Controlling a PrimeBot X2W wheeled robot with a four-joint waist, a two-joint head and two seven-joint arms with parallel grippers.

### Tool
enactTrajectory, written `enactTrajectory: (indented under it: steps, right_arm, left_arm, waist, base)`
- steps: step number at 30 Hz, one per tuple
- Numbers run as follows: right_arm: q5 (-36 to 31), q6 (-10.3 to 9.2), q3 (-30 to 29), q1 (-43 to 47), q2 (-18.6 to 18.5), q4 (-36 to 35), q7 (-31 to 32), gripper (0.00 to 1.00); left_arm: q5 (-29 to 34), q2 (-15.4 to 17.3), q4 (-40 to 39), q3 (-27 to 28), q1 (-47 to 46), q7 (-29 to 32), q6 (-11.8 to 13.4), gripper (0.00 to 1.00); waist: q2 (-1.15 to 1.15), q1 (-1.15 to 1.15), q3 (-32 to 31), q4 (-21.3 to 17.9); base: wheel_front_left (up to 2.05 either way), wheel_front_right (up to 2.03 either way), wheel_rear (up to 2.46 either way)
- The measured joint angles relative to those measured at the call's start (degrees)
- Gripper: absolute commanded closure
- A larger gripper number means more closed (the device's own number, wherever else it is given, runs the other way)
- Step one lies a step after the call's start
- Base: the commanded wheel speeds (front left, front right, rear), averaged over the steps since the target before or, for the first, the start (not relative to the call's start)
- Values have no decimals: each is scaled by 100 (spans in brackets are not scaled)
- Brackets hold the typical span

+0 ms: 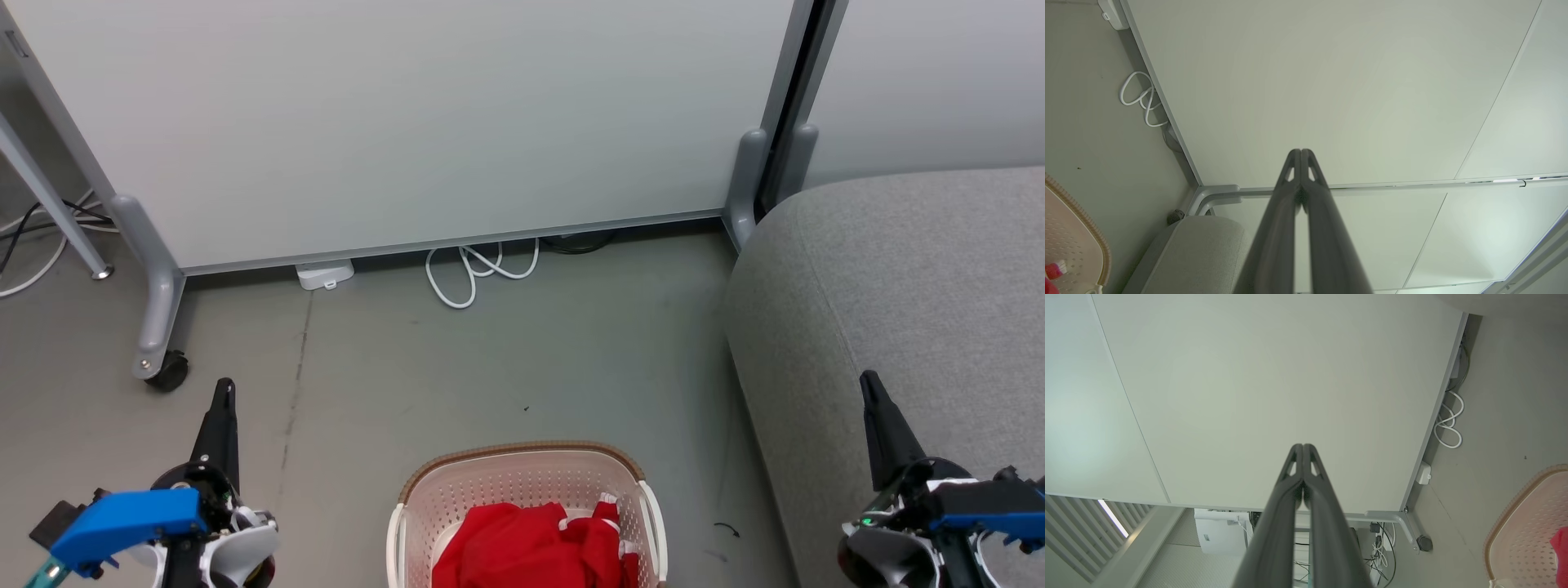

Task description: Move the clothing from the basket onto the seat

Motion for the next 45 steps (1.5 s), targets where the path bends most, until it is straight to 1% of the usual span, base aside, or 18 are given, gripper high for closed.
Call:
enactTrajectory:
  steps: [1,6,12,20,21,22,23,29,37,42,45]
  right_arm:
    - [0,0,1,8,3,19,0,0]
    - [0,-9,25,242,43,270,-8,0]
    - [-66,-14,147,292,47,266,-160,0]
    - [-509,-14,218,292,47,234,-359,0]
    - [-721,-14,218,292,47,230,-410,0]
    - [-721,-14,218,292,47,230,-410,0]
    - [-951,-14,215,291,47,226,-461,0]
    - [-1785,-14,231,289,47,199,-604,0]
    - [-2914,-14,286,286,45,116,-783,0]
    - [-3688,-14,305,283,43,15,-881,0]
    - [-4025,-14,323,274,43,-19,-945,0]
  left_arm:
    - [1,-1,19,-1,8,-3,1,0]
    - [5,-62,280,-9,314,-9,1,0]
    - [32,-76,289,-105,377,-169,1,0]
    - [376,-74,254,-187,374,-365,44,0]
    - [599,-73,234,-207,373,-417,83,0]
    - [599,-73,234,-207,373,-417,83,0]
    - [829,-71,200,-235,372,-466,136,0]
    - [1602,-69,121,-364,372,-613,237,0]
    - [2709,-47,81,-544,372,-783,291,0]
    - [3328,-1,60,-648,371,-883,296,0]
    - [3654,11,40,-712,370,-950,296,0]
  waist:
    - [0,0,0,0]
    - [0,0,0,0]
    - [0,0,0,0]
    - [0,0,-1,2]
    - [0,0,0,3]
    - [0,0,0,3]
    - [0,0,1,4]
    - [0,0,7,8]
    - [0,0,13,16]
    - [0,0,20,27]
    - [0,0,27,34]
  base:
    - [0,0,0]
    - [0,0,0]
    - [0,0,0]
    - [0,0,0]
    - [0,0,0]
    - [0,0,0]
    - [0,0,0]
    - [0,0,0]
    - [0,0,0]
    - [0,0,0]
    - [0,0,0]
